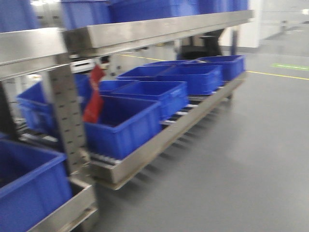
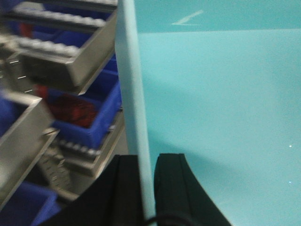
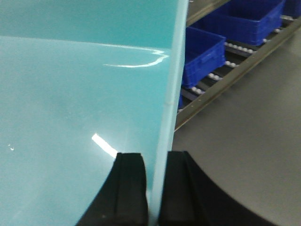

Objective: Move two blue bins to right shelf middle

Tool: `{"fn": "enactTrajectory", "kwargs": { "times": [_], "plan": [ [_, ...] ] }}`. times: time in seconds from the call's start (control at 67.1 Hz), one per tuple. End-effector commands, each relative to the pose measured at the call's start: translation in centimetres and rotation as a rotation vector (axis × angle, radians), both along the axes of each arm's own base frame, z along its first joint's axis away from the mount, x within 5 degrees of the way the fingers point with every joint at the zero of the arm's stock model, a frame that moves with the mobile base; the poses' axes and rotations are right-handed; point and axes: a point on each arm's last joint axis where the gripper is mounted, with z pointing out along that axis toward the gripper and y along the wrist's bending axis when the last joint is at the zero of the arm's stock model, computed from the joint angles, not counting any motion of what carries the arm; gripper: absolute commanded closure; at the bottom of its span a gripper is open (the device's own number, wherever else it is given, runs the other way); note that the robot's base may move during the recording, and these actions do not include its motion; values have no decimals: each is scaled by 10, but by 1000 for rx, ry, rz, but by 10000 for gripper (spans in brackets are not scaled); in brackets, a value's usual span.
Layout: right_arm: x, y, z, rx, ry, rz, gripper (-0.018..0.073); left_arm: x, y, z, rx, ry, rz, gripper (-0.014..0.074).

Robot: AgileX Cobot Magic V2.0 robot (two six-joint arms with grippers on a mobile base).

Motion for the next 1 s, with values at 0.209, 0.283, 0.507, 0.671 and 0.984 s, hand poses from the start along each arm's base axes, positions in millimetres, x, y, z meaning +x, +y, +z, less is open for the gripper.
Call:
{"fn": "enactTrajectory", "kwargs": {
  "times": [0.209,0.283,0.507,0.671,0.984],
  "plan": [
    [-4,-2,11,17,-67,8,712,-6,-2,12,-28,-69,-20,708],
    [-4,-2,11,17,-67,8,712,-6,-2,12,-28,-69,-20,708],
    [-4,-2,11,17,-67,8,712,-6,-2,12,-28,-69,-20,708],
    [-4,-2,11,17,-67,8,712,-6,-2,12,-28,-69,-20,708],
    [-4,-2,11,17,-67,8,712,-6,-2,12,-28,-69,-20,708]
  ]
}}
